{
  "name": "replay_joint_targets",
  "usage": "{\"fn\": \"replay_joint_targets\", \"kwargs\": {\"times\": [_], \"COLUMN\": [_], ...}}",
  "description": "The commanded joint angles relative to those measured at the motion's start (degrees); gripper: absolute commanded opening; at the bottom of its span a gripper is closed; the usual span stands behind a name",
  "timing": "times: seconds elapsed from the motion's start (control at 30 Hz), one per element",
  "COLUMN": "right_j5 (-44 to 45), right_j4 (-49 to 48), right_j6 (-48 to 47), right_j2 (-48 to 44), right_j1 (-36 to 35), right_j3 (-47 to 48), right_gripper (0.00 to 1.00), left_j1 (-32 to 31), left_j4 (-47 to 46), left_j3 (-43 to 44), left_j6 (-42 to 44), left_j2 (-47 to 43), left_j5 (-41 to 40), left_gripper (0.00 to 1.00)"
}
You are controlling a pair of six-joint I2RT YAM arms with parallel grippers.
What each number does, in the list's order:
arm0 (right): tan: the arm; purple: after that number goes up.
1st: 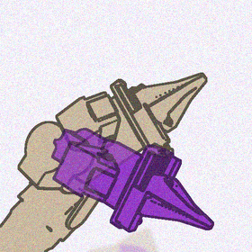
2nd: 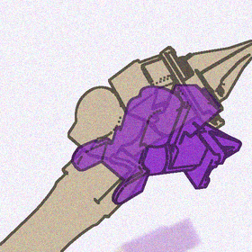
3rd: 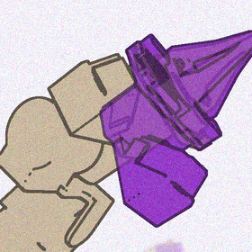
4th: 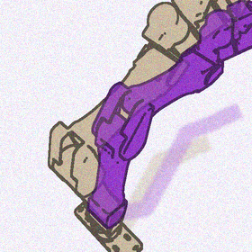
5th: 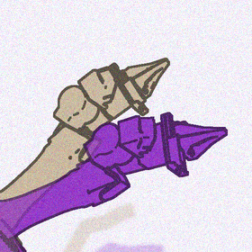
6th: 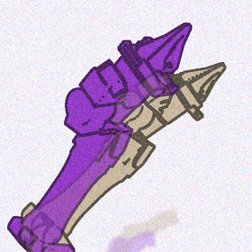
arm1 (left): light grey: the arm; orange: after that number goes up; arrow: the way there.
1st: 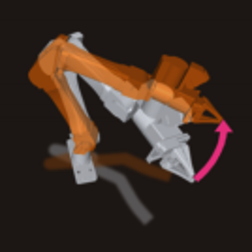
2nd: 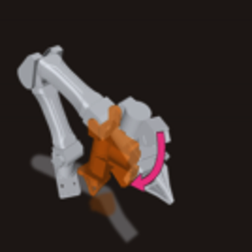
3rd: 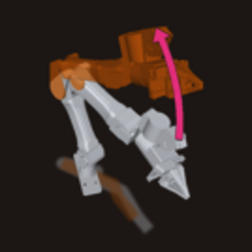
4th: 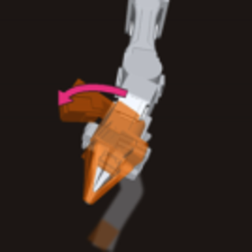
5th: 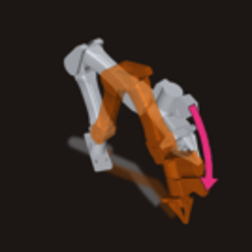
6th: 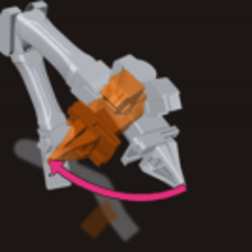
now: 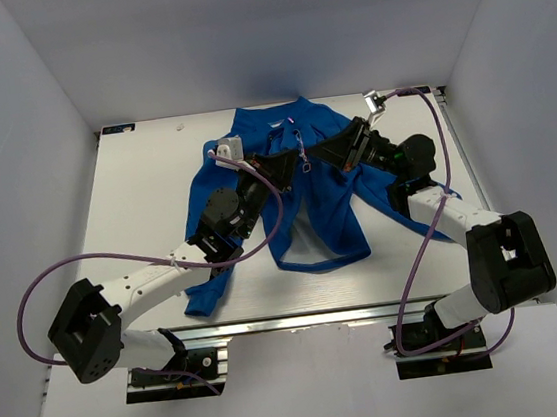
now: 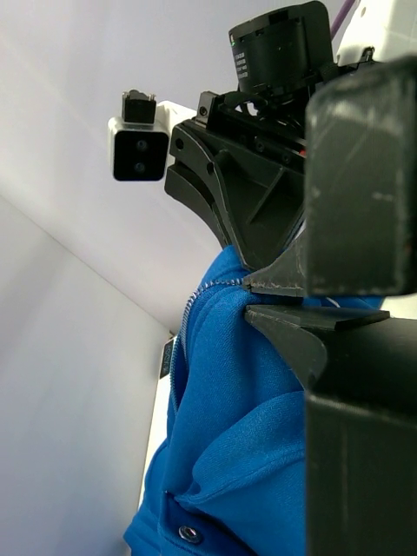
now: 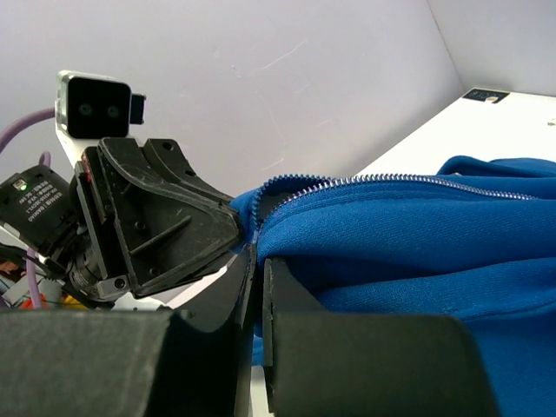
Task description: Zip up the jacket
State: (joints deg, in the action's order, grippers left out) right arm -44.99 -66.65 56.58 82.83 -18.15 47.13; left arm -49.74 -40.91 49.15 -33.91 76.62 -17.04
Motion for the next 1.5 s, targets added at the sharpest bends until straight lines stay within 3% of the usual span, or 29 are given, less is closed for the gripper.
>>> {"fn": "replay_joint_targets", "kwargs": {"times": [0.0,0.9,1.47], "right_j5": [-0.8,4.4,5.0], "right_j4": [-1.4,-8.6,-6.0], "right_j6": [-1.8,4.9,5.0], "right_j2": [-2.4,-1.3,-1.0], "right_j1": [-0.7,-0.7,0.0], "right_j3": [1.8,2.6,3.5], "right_gripper": [0.0,0.0,0.0], "left_j1": [-0.5,-0.5,-0.5], "left_j4": [-2.9,-0.1,1.7], "left_j3": [1.8,-0.5,-0.6], "left_j6": [0.2,-3.8,-2.7], "left_j2": [-0.5,-0.3,0.3], "left_j5": [3.0,7.6,13.9], "left_gripper": [0.0,0.0,0.0]}}
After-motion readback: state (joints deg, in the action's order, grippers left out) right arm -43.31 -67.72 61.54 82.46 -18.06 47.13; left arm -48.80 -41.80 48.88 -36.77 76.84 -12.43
